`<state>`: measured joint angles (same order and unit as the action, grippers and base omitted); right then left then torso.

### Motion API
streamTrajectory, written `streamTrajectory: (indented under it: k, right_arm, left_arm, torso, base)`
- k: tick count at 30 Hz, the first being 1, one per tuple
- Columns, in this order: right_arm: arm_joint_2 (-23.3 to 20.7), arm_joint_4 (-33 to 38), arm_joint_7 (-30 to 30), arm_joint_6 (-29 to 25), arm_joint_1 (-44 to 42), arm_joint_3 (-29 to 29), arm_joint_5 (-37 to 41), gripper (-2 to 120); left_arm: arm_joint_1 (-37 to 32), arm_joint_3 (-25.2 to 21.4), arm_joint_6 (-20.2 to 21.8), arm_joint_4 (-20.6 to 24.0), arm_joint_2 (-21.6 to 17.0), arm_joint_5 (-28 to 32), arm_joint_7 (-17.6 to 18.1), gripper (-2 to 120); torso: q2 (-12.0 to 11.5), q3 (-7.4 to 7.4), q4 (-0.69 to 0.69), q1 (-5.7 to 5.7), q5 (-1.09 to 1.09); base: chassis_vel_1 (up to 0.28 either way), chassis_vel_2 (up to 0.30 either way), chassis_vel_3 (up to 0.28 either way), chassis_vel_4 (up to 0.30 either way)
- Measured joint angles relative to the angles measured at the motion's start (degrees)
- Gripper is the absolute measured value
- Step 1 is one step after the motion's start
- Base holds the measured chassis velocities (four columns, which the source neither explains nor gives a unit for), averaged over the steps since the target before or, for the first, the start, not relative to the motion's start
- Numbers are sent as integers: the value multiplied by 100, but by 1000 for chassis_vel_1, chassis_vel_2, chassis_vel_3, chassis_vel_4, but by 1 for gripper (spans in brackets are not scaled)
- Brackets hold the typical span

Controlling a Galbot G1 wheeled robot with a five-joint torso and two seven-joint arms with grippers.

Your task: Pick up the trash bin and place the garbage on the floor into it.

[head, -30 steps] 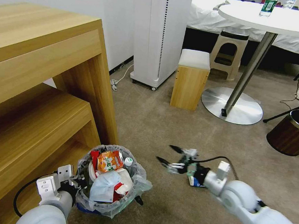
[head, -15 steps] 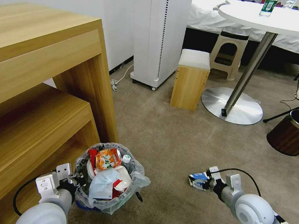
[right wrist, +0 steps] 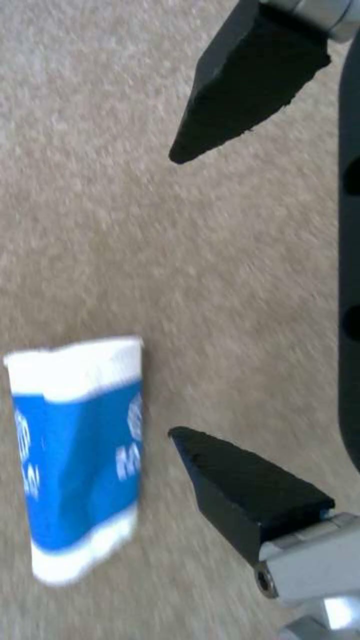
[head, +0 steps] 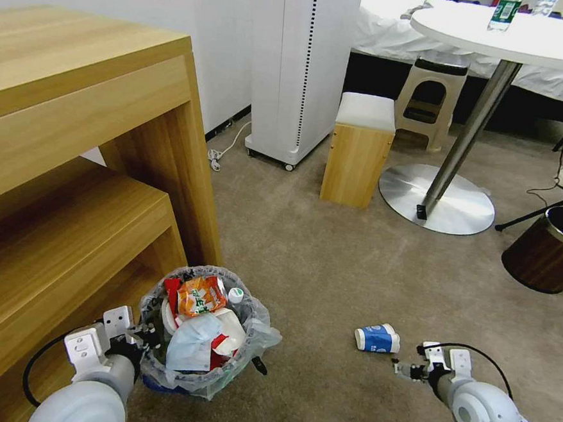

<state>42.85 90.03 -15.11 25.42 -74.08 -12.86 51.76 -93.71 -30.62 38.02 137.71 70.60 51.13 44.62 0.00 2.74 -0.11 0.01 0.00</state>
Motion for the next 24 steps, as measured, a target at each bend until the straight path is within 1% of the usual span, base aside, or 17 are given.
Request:
streamTrajectory:
  k: [2,3,5,7,8,11,18,21,22,23,24]
  right_arm:
    - [131,-325,238,-139,198,0,-244,100]
    - [131,-325,238,-139,198,0,-244,100]
    - [246,-522,455,-210,360,10,-403,100]
    - [378,-737,812,-285,563,79,-665,100]
    - [378,-737,812,-285,563,79,-665,100]
    - [523,-938,1318,-389,789,176,-1012,100]
    - [619,-1170,1630,-401,973,277,-1316,100]
    - [632,-1201,1647,-390,998,282,-1340,100]
    - [636,-1209,1656,-379,998,282,-1364,97]
    - [636,-1209,1656,-379,998,282,-1364,97]
    - [641,-1222,1667,-373,994,282,-1410,94]
  left_arm:
    - [15,8,-1,-16,-18,0,-2,0]
    - [15,8,-1,-16,-18,0,-2,0]
    - [26,19,-2,-33,-34,0,-2,0]
    - [33,35,-2,-39,-49,0,-4,0]
    - [33,35,-2,-39,-49,0,-4,0]
    - [26,44,-2,-16,-84,-1,-4,0]
    - [-12,44,-2,69,-99,0,-2,0]
    - [-16,50,-2,83,-94,-3,-1,0]
    - [-14,52,-2,89,-92,-4,0,0]
    - [-14,52,-2,89,-92,-4,0,0]
    - [-9,53,-2,95,-91,-4,3,0]
  torso:
    - [0,0,0,0,0]
    - [0,0,0,0,0]
    - [0,0,0,0,0]
    - [0,0,0,0,0]
    - [0,0,0,0,0]
    - [0,0,1,0,-1]
    - [0,0,0,0,0]
    - [0,0,1,0,0]
    - [0,0,0,0,-1]
    - [0,0,0,0,-1]
    - [0,0,0,0,0]
  base:
    - [0,0,0,0]
    - [0,0,0,0]
    - [0,0,0,0]
    - [0,0,0,0]
    - [0,0,0,0]
    - [0,0,0,0]
    - [0,0,0,0]
    - [0,0,0,0]
    - [0,0,0,0]
    - [0,0,0,0]
    - [0,0,0,0]
